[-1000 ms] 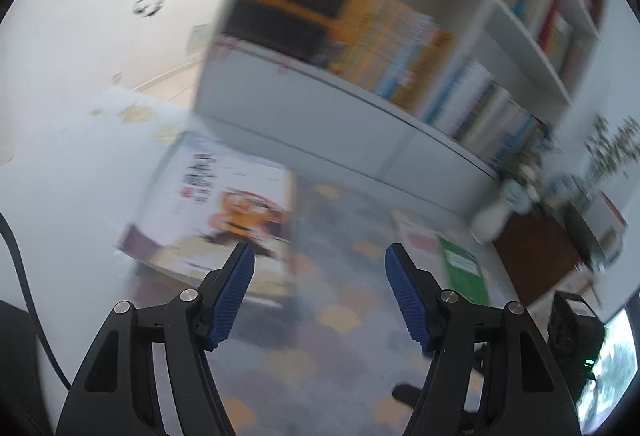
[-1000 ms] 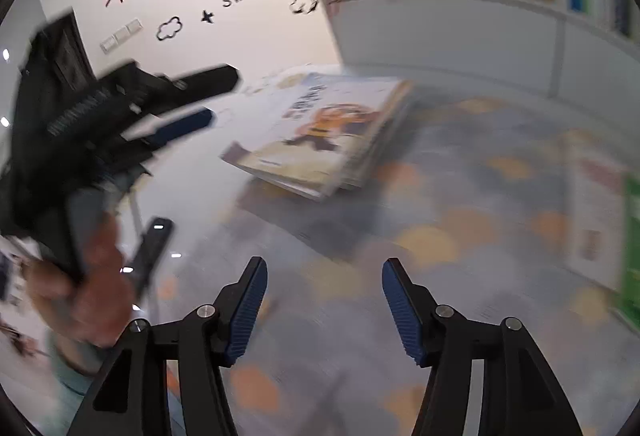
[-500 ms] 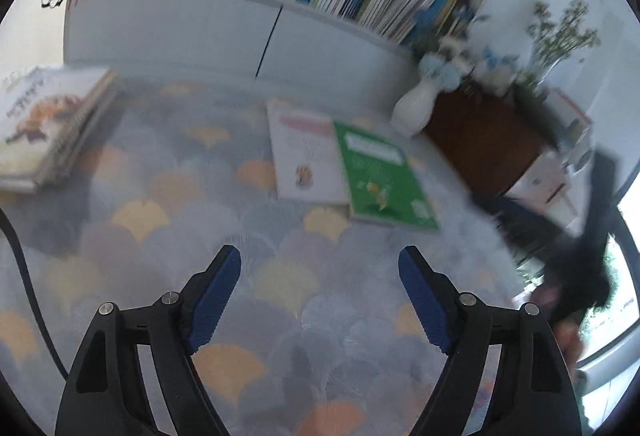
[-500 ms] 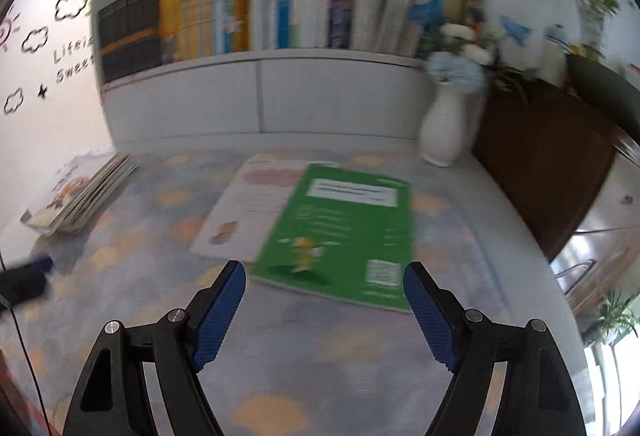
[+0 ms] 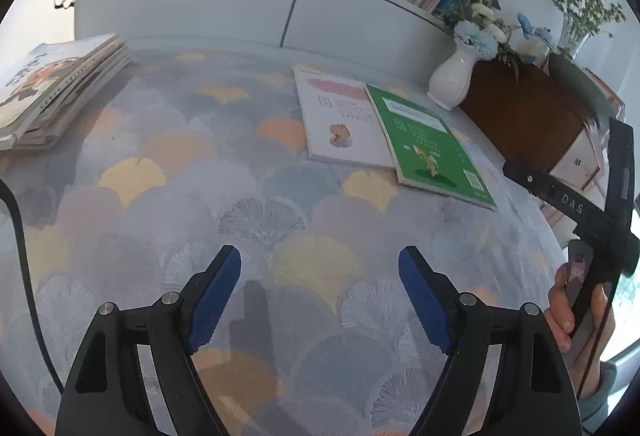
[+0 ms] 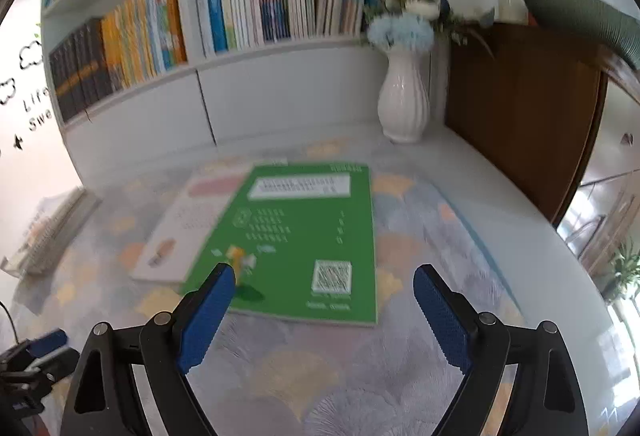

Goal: Organize books
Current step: 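Move both grippers toward the green workbook on the rug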

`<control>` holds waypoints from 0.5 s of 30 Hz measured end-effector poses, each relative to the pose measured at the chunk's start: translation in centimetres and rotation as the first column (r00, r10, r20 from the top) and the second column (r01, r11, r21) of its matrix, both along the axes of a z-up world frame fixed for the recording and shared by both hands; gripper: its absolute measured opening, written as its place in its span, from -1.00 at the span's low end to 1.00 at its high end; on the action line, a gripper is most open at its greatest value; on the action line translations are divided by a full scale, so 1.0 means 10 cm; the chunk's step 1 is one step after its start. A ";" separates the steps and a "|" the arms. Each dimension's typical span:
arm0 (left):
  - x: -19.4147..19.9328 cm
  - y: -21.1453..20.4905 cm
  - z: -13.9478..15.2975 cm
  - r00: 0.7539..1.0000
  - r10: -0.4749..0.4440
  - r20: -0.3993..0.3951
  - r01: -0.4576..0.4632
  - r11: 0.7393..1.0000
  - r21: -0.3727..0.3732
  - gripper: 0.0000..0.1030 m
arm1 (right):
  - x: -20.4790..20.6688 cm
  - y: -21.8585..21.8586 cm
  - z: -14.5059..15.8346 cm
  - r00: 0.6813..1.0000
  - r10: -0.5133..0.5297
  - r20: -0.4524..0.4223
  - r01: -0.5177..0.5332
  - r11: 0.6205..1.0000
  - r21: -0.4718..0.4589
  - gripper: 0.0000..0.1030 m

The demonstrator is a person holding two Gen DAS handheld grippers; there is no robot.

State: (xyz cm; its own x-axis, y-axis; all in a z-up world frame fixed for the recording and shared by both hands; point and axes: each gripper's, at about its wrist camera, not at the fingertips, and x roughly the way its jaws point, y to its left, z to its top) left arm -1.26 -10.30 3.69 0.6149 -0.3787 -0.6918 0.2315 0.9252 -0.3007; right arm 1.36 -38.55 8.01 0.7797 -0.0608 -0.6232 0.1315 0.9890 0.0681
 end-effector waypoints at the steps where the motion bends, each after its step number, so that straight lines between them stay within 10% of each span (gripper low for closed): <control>1: 0.01 -0.01 -0.01 1.000 -0.009 0.000 0.009 1.000 0.000 0.56 | 0.00 -0.02 -0.02 1.000 0.003 -0.009 -0.003 1.000 0.011 0.73; 15: 0.05 0.08 -0.06 0.998 0.016 -0.054 -0.018 0.999 -0.039 0.64 | 0.23 -0.49 -0.44 0.970 0.016 -0.241 0.044 0.969 0.242 0.84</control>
State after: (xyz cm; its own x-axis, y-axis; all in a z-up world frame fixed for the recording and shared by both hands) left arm -0.72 -9.52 3.05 0.5835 -0.3960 -0.7090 0.1985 0.9161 -0.3483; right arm 3.61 -43.46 3.57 0.6061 0.1066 -0.7882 0.1872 0.9440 0.2717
